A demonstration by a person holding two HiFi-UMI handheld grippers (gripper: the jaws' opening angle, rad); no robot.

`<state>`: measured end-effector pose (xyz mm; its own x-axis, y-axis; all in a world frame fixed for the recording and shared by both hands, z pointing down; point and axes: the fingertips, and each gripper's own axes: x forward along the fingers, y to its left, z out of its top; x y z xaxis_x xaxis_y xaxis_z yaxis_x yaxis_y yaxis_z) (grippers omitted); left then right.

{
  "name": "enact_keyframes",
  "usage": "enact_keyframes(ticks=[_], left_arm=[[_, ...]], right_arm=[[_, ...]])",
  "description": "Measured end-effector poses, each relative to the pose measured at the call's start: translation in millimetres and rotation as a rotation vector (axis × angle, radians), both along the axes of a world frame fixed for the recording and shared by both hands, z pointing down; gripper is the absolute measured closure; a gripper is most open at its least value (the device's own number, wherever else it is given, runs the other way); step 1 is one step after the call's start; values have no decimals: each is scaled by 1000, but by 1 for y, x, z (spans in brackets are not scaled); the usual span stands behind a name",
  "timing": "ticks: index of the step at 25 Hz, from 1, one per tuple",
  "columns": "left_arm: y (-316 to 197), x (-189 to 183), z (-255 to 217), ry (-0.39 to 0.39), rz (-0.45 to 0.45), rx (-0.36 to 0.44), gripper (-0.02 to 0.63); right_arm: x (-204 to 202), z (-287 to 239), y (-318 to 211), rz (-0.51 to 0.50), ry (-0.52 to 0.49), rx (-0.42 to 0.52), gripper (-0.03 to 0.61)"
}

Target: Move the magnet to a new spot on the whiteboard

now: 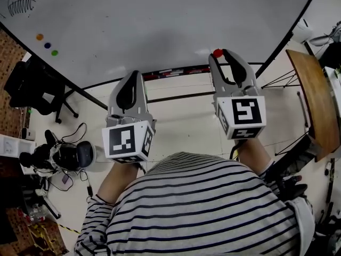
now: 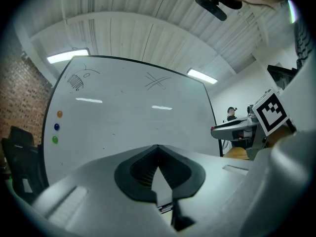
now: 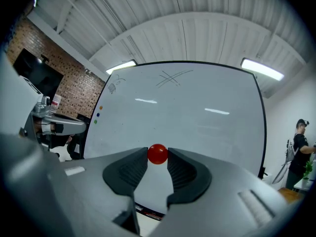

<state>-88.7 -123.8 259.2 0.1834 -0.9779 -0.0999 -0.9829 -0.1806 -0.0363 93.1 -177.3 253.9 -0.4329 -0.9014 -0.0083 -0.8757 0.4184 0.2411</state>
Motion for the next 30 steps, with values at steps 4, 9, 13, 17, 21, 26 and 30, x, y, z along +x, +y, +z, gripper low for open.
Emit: enact_keyframes(ticks=[4, 9, 13, 17, 21, 26, 30], left_arm=[[-1, -2, -6, -13, 6, 13, 597], [-3, -6, -7, -9, 5, 18, 597], [-5, -8, -4, 2, 11, 10, 597], [-6, -6, -4, 4, 2, 11, 597], [-4, -9, -2, 5, -23, 20, 597], [-14, -8, -1, 18, -58, 14, 597], [-29, -14, 4, 40, -52, -5, 597]], right_arm=[[-6, 0, 0, 3, 0, -2, 454], [-8, 1, 0, 16, 1, -10, 454], [-8, 2, -2, 24, 3, -13, 454], [-4, -1, -4, 22, 12, -9, 454], [-5, 0, -6, 8, 29, -7, 454], [-3, -5, -28, -14, 61, 17, 454], [-12, -14, -48, -19, 47, 38, 454]])
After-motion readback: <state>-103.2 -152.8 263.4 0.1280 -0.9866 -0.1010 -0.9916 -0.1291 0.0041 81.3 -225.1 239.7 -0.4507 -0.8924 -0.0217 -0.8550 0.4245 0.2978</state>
